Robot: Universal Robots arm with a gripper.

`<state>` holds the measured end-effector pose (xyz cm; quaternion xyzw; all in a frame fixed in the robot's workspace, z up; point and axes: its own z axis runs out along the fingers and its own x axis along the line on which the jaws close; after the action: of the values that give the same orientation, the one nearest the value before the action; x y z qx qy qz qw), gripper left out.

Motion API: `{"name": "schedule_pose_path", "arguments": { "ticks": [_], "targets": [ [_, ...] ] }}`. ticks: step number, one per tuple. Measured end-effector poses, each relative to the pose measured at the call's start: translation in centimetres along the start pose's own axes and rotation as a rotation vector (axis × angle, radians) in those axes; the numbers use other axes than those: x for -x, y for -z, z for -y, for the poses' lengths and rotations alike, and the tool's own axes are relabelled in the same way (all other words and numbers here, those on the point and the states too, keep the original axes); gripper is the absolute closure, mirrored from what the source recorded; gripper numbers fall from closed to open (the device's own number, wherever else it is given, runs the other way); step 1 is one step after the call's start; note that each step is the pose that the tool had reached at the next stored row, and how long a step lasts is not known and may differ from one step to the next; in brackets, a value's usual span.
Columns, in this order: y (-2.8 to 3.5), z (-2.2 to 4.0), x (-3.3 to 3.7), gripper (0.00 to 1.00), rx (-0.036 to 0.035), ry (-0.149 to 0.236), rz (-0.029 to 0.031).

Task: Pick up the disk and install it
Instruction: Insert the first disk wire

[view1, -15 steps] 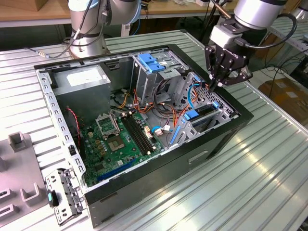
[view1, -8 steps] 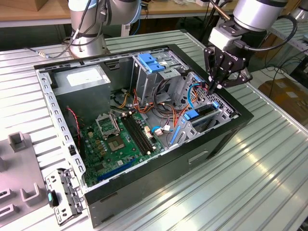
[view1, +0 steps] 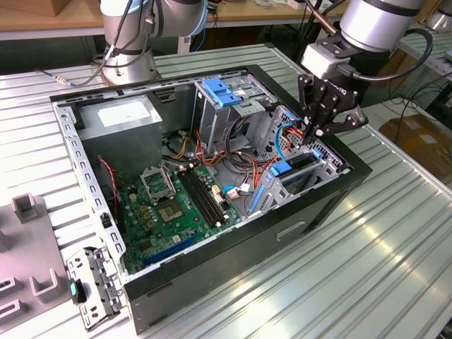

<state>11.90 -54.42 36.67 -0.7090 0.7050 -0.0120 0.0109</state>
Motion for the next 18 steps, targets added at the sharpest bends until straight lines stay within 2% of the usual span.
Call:
{"name": "schedule_pose_path", "arguments": {
  "ticks": [2, 5, 18],
  "targets": [
    [-0.07, -0.03, -0.12, 0.83, 0.0, -0.008, -0.0004],
    [-0.15, -0.43, -0.23, 0.83, 0.0, -0.006, -0.0001],
    [-0.16, -0.48, -0.24, 0.83, 0.0, -0.006, -0.0002]
  ]
}}
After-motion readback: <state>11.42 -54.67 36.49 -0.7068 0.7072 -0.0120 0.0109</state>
